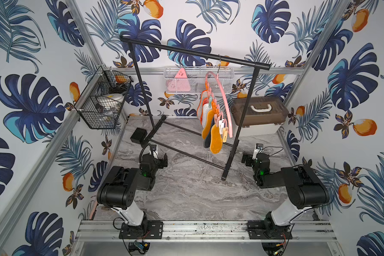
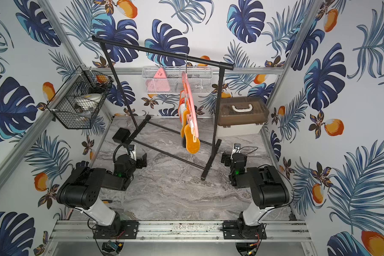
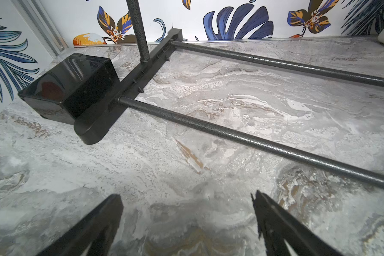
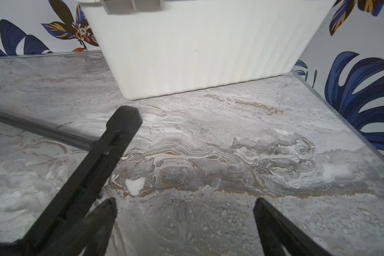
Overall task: Take the shoe insoles off the hanger
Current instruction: Move the clothesline to the center of the board.
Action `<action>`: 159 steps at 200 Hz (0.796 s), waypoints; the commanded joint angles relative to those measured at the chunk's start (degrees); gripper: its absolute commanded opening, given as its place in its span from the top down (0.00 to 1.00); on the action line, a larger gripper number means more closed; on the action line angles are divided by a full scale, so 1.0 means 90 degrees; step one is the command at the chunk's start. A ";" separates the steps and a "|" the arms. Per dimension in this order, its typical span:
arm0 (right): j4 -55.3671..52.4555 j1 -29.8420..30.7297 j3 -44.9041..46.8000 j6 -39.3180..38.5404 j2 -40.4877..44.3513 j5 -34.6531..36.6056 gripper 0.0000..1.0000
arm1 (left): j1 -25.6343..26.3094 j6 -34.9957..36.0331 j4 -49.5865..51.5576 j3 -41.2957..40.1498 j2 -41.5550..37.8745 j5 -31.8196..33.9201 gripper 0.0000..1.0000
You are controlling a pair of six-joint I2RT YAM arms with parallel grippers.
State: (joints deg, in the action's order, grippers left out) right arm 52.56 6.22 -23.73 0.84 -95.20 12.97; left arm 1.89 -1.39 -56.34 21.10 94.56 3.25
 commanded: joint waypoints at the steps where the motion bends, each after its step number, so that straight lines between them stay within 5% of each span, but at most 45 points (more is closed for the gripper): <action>1: 0.0108 0.0002 -0.0031 -0.0005 -0.0008 0.0022 0.00 | -0.0011 0.0076 -0.0197 0.0035 -0.0009 0.0008 0.01; 159: 0.0122 -0.0002 -0.0013 0.0017 -0.0016 -0.0031 0.00 | -0.0011 0.0086 -0.0181 0.0033 -0.0014 0.0000 0.01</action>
State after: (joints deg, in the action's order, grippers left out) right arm 52.56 6.22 -23.73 0.82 -95.24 12.97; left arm 1.89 -1.39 -56.53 21.10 94.56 3.25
